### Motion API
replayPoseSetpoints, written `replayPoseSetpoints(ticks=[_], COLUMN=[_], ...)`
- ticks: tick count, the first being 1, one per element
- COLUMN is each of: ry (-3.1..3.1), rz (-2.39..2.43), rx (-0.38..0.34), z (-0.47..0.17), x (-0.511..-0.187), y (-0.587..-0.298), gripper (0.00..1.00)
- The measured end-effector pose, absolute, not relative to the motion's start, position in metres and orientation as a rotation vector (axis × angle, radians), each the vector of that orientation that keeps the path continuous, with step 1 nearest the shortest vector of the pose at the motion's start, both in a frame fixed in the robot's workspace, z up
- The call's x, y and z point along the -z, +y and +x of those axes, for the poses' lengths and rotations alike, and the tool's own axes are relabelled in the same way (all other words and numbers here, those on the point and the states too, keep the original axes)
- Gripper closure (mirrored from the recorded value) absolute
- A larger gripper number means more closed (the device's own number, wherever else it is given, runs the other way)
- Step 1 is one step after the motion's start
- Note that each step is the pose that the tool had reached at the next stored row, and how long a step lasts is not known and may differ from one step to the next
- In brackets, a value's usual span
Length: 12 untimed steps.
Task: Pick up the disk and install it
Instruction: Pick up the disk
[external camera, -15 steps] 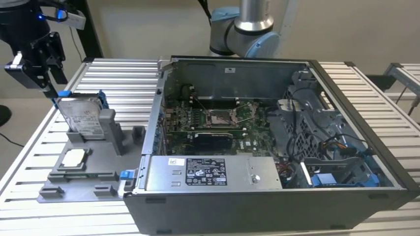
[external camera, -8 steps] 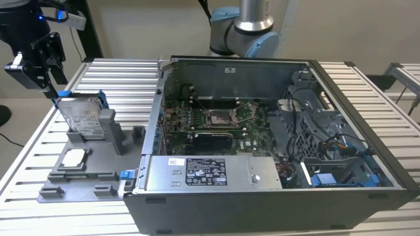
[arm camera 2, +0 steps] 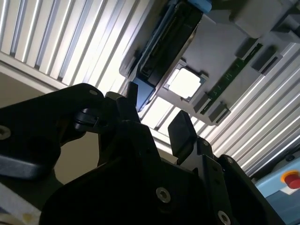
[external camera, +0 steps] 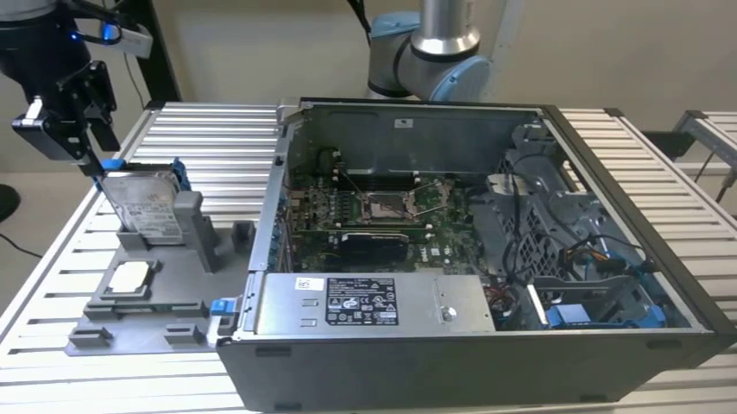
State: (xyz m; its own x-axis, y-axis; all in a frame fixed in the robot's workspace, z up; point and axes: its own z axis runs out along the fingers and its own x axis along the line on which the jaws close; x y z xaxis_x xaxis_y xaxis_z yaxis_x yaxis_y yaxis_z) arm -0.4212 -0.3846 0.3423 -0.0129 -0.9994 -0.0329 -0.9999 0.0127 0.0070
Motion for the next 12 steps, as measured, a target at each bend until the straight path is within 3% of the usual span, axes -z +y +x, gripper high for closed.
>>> replayPoseSetpoints(ticks=[12], ry=[2.220], rz=[-2.192], rx=[-0.046], z=[-0.421], x=[-0.326], y=[-0.384], gripper=[0.00])
